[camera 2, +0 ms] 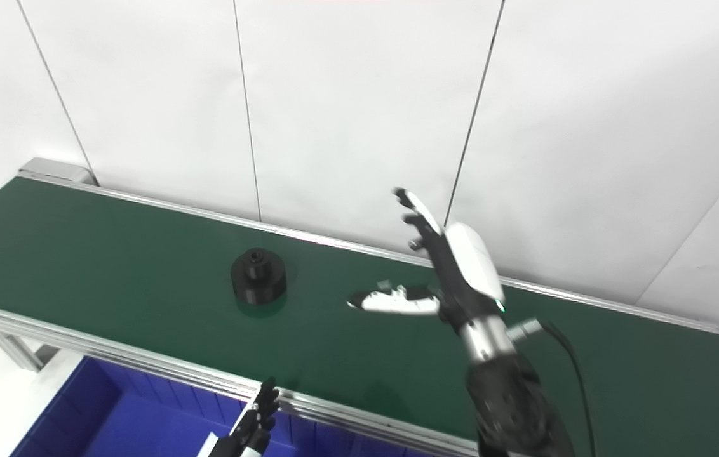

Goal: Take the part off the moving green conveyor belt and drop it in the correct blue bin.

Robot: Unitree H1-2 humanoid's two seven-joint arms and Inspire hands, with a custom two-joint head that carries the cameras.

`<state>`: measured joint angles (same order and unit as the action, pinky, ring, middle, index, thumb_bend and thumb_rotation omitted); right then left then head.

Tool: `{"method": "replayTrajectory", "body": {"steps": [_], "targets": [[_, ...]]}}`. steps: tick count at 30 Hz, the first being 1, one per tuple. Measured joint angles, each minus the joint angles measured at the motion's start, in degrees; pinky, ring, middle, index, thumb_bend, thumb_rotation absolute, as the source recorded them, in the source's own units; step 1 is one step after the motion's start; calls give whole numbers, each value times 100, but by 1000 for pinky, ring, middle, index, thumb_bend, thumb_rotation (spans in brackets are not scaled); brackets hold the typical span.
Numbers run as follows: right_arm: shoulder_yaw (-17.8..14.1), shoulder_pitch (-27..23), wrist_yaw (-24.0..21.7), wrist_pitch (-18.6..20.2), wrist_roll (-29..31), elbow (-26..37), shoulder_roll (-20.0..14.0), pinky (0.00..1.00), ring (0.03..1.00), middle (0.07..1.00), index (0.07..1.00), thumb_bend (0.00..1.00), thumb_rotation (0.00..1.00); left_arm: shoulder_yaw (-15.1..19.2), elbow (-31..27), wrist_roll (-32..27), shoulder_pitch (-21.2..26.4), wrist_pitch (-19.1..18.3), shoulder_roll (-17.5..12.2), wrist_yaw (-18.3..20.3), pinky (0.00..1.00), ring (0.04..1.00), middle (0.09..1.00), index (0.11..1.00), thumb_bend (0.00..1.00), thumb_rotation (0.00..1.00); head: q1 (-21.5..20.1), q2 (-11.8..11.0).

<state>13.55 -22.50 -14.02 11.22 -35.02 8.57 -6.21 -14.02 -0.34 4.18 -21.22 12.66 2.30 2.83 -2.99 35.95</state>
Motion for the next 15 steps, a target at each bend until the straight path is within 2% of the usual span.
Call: {"method": "replayTrajectory", "body": {"steps": [6, 9, 13, 15], "targets": [[402, -646, -301, 122, -200, -813, -36, 692, 909, 961, 940, 1000, 248, -78, 97, 126, -2, 2, 52, -20, 1000, 996, 990, 1000, 540, 900, 9, -18], [658, -1009, -376, 147, -394, -1299, -38, 689, 910, 967, 942, 1000, 240, -114, 96, 128, -1, 2, 81, -21, 1000, 991, 986, 1000, 527, 901, 0, -18], [897, -1474, -436, 156, -490, -1859, 25, 627, 876, 965, 924, 1000, 199, -165, 96, 199, -21, 7, 139, -63, 983, 981, 983, 1000, 515, 916, -17, -9], [1033, -1686, -465, 162, -577, -2175, 99, 623, 872, 968, 931, 1000, 217, -172, 96, 228, -23, 25, 139, -63, 970, 980, 987, 1000, 512, 920, -17, -9]]}}
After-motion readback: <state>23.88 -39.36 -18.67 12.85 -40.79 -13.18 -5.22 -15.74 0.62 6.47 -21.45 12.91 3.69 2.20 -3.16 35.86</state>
